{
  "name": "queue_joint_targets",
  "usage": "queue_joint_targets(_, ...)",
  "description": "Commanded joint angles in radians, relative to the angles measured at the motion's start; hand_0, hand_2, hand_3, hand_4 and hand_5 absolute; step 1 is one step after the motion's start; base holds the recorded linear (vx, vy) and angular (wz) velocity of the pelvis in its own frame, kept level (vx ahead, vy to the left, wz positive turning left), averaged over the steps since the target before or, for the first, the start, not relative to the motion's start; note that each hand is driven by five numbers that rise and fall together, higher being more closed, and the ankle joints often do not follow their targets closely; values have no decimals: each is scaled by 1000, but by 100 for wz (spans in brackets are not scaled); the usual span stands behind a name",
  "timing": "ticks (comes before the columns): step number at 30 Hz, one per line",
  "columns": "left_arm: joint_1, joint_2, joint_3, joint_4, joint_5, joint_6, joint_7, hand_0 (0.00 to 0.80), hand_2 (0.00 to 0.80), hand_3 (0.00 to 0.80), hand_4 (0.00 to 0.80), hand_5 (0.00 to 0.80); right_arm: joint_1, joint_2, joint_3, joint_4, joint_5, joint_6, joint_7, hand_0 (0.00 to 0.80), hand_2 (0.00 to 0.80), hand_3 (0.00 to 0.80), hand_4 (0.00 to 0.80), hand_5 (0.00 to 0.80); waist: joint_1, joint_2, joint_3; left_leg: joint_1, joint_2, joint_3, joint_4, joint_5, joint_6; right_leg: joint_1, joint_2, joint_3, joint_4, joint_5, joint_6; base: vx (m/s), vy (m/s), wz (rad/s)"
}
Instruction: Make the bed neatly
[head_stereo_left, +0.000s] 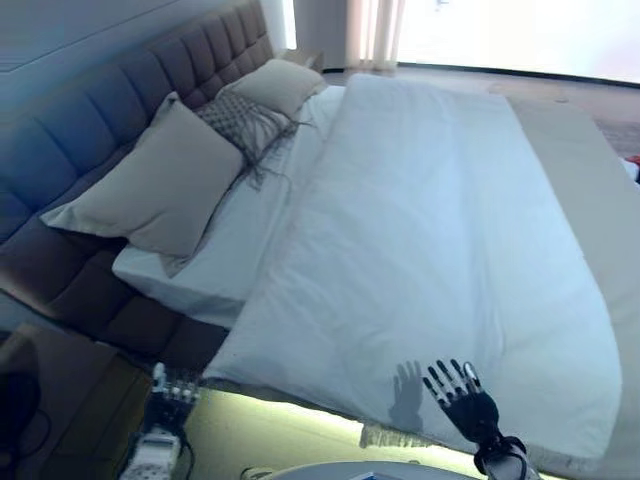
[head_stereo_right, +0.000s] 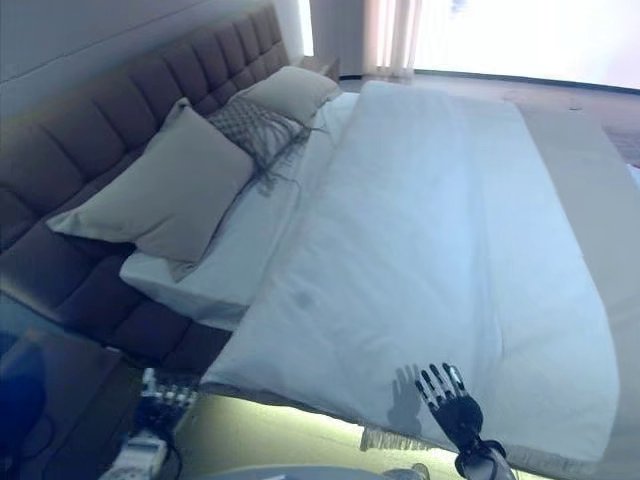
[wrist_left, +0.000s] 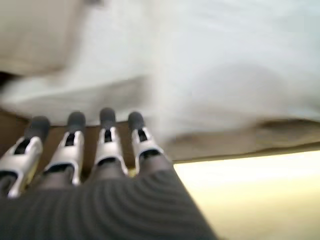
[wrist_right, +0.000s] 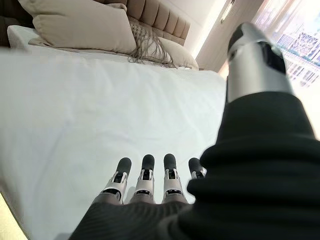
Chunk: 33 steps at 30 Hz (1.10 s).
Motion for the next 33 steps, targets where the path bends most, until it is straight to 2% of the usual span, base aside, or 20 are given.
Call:
queue_joint_targets(1,-44,134,52,40,-8,26,-34,0,0,0,0,0,-39,30,-57,-49,24,-31,34,0,0,0,0,0,29,-34,-10,-76,-41,-6,85,44,99,-32,-16,17,97,-44,-47,-9,13,8)
queue_joint_targets(4,-46,130,44,58,-15,56,-55,0,0,0,0,0,-44,31,-49,-45,25,-48,38,0,0,0,0,0,29,-27,-11,-80,-42,-12,84,47,98,-32,-16,14,101,-47,-50,-9,13,3)
queue_joint_targets(10,-10,28,-49,61,44,31,-74,0,0,0,0,0,-49,36,-49,-63,17,-63,28,0,0,0,0,0,37,-24,-6,-90,-50,-18,71,55,98,-36,-14,13,85,-37,-51,-17,11,9)
queue_joint_targets(15,-17,-15,-118,3,17,48,-228,0,0,0,0,0,-31,31,-51,-69,12,-56,43,0,0,0,0,0,20,-26,6,-92,-45,3,73,53,98,-50,-13,28,90,-36,-49,2,1,1)
queue_joint_targets(20,-82,-42,-268,3,4,63,-376,0,0,0,0,0,-67,8,-42,-27,10,-74,84,0,0,0,0,0,-11,-25,44,-137,-43,5,116,39,94,-105,-16,62,121,-34,-48,-39,-21,-3)
queue_joint_targets(23,-176,-53,-324,25,-72,29,-435,0,0,0,0,0,-157,-20,-18,-8,4,-101,109,0,0,0,0,0,-39,-20,111,-215,-51,-18,189,20,91,-196,-20,105,179,-39,-52,-269,54,-11)
queue_joint_targets(24,-226,-59,-357,20,-119,-17,-456,0,0,0,0,0,-225,-36,-4,-10,-1,-118,129,0,0,0,0,0,-55,-21,175,-274,-56,-48,244,9,90,-266,-17,142,224,-38,-54,-368,74,-22)
queue_joint_targets(25,-241,-61,-366,17,-130,-30,-461,0,0,0,0,0,-245,-39,0,-13,-4,-122,134,0,0,0,0,0,-59,-21,192,-296,-57,-57,265,4,88,-290,-15,153,240,-39,-55,-408,73,-31)
queue_joint_targets(26,-273,-63,-377,14,-153,-58,-477,0,0,0,0,0,-289,-52,11,-26,-7,-128,147,0,0,0,0,0,-67,-28,236,-345,-57,-91,308,-4,85,-344,-4,185,270,-37,-60,-241,46,-41)
queue_joint_targets(27,-286,-63,-383,13,-167,-75,-481,0,0,0,0,0,-307,-56,14,-32,-14,-131,157,0,0,0,0,0,-69,-30,253,-368,-55,-103,324,-7,85,-371,1,197,286,-37,-61,-248,64,-54)
queue_joint_targets(29,-324,-58,-387,6,-201,-93,-484,0,0,0,0,0,-337,-58,12,-61,-26,-136,174,0,0,0,0,0,-80,-35,296,-417,-48,-97,334,4,90,-441,5,215,325,-33,-60,-226,89,-57)
queue_joint_targets(30,-375,-55,-398,6,-228,-117,-475,0,0,0,0,0,-359,-56,5,-93,-30,-147,188,0,0,0,0,0,-94,-42,335,-467,-49,-76,329,25,89,-490,2,214,331,-21,-56,-247,89,-41)
queue_joint_targets(33,-448,-62,-410,-4,-242,-138,-475,0,0,0,0,0,-397,-57,-10,-129,-31,-158,196,0,0,0,0,0,-111,-50,379,-543,-64,-57,328,54,90,-550,-3,207,330,0,-53,-226,79,-8)
